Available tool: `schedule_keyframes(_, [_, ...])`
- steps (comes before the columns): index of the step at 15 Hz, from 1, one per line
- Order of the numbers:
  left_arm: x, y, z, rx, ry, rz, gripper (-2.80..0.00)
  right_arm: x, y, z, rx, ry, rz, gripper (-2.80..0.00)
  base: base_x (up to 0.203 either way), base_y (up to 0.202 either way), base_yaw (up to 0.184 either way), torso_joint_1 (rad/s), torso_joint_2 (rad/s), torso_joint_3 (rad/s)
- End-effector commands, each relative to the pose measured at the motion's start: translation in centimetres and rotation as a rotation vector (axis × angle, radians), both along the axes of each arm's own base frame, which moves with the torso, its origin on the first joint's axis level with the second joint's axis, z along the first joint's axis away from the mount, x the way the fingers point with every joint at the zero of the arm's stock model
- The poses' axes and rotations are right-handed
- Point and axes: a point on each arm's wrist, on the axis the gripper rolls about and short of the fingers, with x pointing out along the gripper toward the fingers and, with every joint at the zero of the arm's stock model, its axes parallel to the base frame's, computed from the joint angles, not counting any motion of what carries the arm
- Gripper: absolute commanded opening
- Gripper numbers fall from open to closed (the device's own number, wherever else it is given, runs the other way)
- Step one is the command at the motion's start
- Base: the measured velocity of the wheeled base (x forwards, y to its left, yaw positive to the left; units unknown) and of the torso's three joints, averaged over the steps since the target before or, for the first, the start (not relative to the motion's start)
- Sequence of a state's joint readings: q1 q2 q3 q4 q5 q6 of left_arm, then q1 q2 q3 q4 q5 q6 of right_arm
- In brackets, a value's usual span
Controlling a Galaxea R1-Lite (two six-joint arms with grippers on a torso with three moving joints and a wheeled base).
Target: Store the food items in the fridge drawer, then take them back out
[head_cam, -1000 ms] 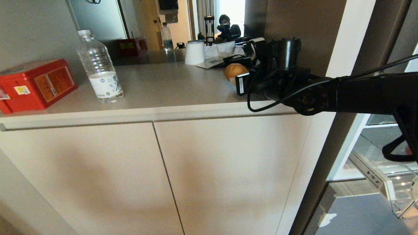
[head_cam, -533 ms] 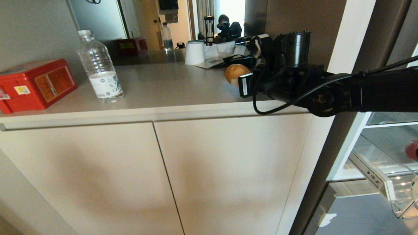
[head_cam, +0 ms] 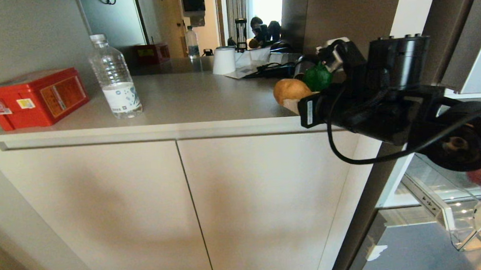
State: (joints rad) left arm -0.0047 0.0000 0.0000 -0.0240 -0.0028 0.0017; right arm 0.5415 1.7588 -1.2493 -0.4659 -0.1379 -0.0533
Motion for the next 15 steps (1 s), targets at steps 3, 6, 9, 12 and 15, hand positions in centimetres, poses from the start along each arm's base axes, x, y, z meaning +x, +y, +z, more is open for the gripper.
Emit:
schedule_keyframes(3, [0.1, 0.0, -0.3, 0.000, 0.010, 0.000, -2.80, -7.0, -4.2, 1.0, 0.049, -0.044, -0.004, -2.80, 0.000, 0.000, 0.000, 0.000, 0.00, 0.000])
schedule_keyframes(6, [0.1, 0.0, -0.3, 0.000, 0.010, 0.000, -2.80, -11.2, -7.4, -1.0, 0.052, -0.013, -0.085, -2.80, 0.000, 0.000, 0.000, 0.000, 0.00, 0.000])
schedule_keyframes(9, [0.1, 0.0, -0.3, 0.000, 0.010, 0.000, -2.80, -13.4, -10.2, -3.3, 0.034, 0.024, -0.227, -2.80, 0.000, 0.000, 0.000, 0.000, 0.00, 0.000])
schedule_keyframes(12, [0.1, 0.0, -0.3, 0.000, 0.010, 0.000, -2.80, -13.2, -12.7, -4.7, 0.008, 0.064, -0.394, -2.80, 0.000, 0.000, 0.000, 0.000, 0.00, 0.000])
schedule_keyframes(15, [0.1, 0.0, -0.3, 0.000, 0.010, 0.000, -2.80, -12.5, -15.5, -5.8, -0.011, 0.114, -0.562, -2.80, 0.000, 0.000, 0.000, 0.000, 0.00, 0.000])
